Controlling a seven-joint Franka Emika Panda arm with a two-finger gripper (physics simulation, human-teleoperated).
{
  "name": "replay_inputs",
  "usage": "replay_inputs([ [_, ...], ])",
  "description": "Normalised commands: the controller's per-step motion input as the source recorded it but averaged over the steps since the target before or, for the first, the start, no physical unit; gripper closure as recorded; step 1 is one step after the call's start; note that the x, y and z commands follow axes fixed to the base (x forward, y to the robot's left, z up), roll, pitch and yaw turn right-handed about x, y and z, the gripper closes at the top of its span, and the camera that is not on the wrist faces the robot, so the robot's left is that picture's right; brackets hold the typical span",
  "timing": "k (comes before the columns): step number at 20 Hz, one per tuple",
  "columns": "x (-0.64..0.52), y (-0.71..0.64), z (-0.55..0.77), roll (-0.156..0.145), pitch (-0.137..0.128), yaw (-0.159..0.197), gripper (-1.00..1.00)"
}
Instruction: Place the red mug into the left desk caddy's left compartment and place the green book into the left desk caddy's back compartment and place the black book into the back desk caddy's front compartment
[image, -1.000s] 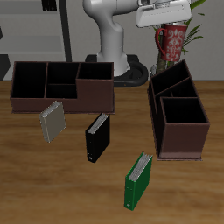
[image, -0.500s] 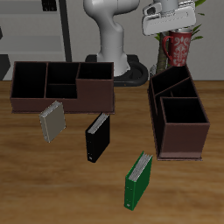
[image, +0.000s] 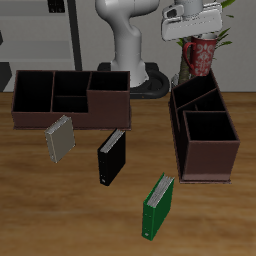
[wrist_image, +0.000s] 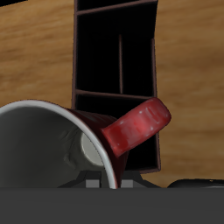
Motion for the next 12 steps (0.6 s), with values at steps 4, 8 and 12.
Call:
replay_inputs([
  [4,0.08,-0.08,-0.15,-0.005,0.018,0.02,1.0],
  [8,0.05,-0.07,-0.21,-0.014,0.028,0.055,1.0],
  [12,0.1,-0.04,-0.29,0.006,0.024,0.118,1.0],
])
